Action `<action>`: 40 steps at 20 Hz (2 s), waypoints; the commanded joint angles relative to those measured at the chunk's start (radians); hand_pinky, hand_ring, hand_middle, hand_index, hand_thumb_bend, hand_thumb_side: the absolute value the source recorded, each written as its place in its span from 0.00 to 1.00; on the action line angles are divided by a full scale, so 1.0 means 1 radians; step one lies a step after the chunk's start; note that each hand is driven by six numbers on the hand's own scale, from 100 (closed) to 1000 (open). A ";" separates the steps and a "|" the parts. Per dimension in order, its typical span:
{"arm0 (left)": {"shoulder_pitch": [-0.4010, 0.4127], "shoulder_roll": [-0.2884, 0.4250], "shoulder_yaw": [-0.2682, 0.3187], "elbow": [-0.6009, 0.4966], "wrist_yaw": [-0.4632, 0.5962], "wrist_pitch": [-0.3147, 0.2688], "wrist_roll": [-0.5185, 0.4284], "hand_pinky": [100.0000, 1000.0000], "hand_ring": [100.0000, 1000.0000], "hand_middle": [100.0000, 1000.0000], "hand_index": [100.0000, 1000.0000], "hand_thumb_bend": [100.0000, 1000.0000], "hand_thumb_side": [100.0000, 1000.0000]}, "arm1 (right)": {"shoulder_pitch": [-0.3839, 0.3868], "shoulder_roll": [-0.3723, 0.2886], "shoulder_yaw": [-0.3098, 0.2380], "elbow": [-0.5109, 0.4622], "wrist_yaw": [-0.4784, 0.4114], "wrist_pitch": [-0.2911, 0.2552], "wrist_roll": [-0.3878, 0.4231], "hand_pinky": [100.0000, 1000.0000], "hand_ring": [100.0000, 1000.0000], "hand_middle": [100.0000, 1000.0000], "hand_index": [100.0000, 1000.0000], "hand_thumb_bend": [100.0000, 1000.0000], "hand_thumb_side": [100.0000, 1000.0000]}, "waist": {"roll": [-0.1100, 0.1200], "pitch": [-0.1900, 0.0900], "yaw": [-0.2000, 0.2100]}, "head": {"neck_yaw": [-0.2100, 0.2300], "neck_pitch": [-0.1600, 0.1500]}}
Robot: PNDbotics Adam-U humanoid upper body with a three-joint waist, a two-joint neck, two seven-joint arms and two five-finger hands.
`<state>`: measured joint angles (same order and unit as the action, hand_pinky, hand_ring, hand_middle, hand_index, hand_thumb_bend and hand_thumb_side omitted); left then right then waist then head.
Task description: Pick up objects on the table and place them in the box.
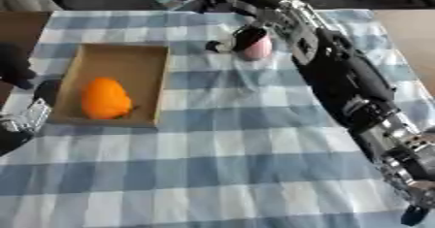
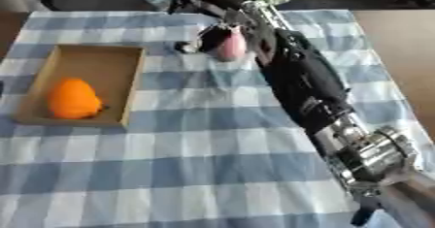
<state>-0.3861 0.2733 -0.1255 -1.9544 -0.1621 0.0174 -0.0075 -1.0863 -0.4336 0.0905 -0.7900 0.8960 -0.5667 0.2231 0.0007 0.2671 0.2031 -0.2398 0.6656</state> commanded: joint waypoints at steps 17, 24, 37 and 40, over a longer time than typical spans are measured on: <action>-0.003 0.026 0.012 -0.009 -0.005 0.000 0.008 0.45 0.50 0.46 0.64 0.35 0.00 | -0.004 -0.058 -0.064 0.105 0.170 0.075 0.039 0.80 0.76 0.67 0.71 0.30 0.29 | 0.005 -0.019 -0.009 | -0.003 -0.029; -0.004 0.026 0.011 -0.010 -0.005 0.001 0.008 0.45 0.50 0.46 0.64 0.35 0.00 | -0.002 -0.046 -0.073 0.114 0.244 0.105 -0.081 0.76 0.69 0.57 0.63 0.21 0.06 | 0.006 -0.020 -0.005 | -0.004 -0.032; -0.004 0.026 0.011 -0.010 -0.006 0.002 0.010 0.45 0.50 0.46 0.64 0.36 0.00 | -0.033 -0.012 -0.053 0.041 0.232 0.081 -0.304 0.69 0.56 0.35 0.38 0.02 0.00 | 0.001 -0.024 0.004 | -0.006 -0.030; -0.003 0.027 0.010 -0.009 -0.006 0.002 0.008 0.45 0.50 0.46 0.64 0.36 0.00 | -0.057 0.008 -0.040 0.009 0.178 0.075 -0.290 0.68 0.56 0.35 0.39 0.00 0.00 | -0.001 -0.028 0.006 | -0.006 -0.026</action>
<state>-0.3802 0.2737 -0.1249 -1.9538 -0.1686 0.0204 -0.0012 -1.1147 -0.4181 0.0473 -0.7458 1.1003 -0.4880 -0.0661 -0.0021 0.2622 0.2073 -0.2421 0.6480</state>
